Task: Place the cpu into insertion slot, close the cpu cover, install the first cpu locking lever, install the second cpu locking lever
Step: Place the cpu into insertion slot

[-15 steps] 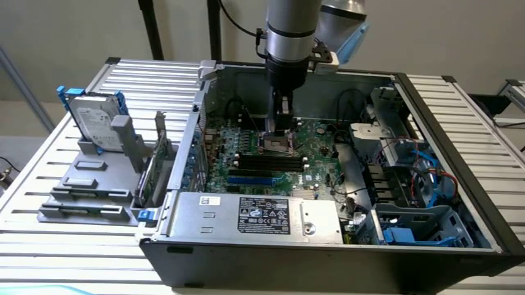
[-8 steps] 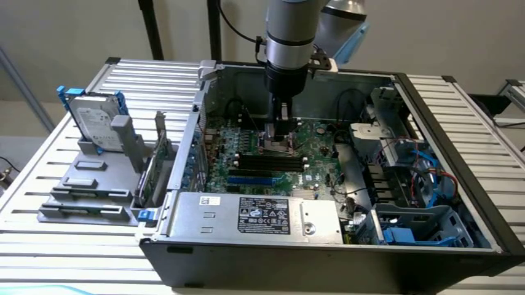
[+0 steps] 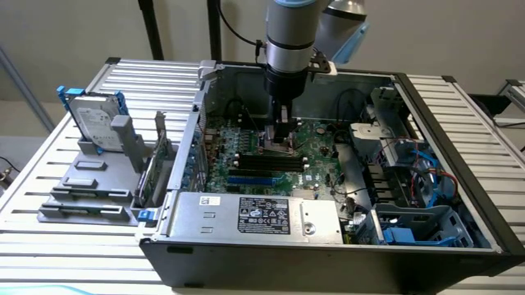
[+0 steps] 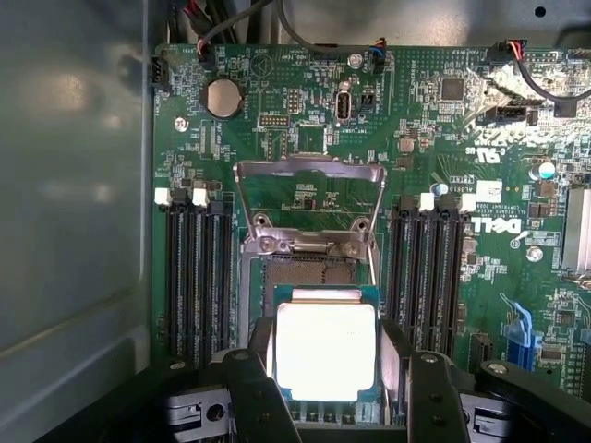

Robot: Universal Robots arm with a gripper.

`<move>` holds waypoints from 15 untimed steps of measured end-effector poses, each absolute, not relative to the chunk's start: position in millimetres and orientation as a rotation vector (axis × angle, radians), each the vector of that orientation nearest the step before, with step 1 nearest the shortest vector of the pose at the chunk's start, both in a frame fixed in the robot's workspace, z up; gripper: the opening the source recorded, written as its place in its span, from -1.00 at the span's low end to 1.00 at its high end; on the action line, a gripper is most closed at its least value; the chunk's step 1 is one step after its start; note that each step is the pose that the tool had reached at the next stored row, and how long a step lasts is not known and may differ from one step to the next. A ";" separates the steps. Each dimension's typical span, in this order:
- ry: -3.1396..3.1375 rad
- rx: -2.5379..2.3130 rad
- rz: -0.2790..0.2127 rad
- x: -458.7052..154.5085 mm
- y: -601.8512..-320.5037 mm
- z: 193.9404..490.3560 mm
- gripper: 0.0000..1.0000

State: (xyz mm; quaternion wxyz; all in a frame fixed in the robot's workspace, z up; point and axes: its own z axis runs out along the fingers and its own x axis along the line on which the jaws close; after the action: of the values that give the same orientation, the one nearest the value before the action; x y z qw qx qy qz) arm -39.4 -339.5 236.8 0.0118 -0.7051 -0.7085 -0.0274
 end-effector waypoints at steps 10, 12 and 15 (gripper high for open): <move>-2.186 -2.223 -0.086 -37.9 -339.5 225.7 0.08; -2.186 -2.223 -0.086 -37.9 -339.5 224.3 0.08; -2.185 -2.223 -0.086 -37.8 -339.5 222.7 0.08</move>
State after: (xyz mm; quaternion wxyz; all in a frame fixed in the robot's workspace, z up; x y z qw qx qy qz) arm -37.8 -339.5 222.7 0.0115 -0.7128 -0.7007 -0.0275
